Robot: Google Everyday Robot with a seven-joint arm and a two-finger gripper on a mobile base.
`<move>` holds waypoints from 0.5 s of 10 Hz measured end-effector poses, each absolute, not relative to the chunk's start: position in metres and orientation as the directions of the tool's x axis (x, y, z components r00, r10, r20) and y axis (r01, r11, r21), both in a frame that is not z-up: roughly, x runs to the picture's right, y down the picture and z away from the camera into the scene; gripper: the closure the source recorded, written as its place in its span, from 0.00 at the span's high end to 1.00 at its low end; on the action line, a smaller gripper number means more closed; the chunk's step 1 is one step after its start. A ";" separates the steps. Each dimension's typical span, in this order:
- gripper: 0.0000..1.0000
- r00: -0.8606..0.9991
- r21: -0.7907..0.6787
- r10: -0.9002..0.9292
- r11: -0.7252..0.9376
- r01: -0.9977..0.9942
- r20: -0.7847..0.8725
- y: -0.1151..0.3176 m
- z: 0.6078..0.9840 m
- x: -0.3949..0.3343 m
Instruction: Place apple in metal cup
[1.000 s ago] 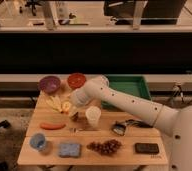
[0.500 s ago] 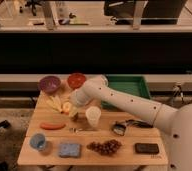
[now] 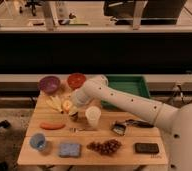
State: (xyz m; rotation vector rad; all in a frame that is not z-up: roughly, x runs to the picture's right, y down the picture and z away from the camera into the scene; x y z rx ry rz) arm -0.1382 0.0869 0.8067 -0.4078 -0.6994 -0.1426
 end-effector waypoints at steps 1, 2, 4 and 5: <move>0.80 0.760 -0.316 0.008 0.912 0.260 0.649 0.086 0.806 -0.137; 0.80 0.762 -0.318 0.009 0.912 0.260 0.648 0.086 0.806 -0.136; 0.80 0.762 -0.319 0.007 0.911 0.262 0.647 0.086 0.805 -0.136; 0.80 0.762 -0.320 0.007 0.910 0.264 0.647 0.087 0.805 -0.136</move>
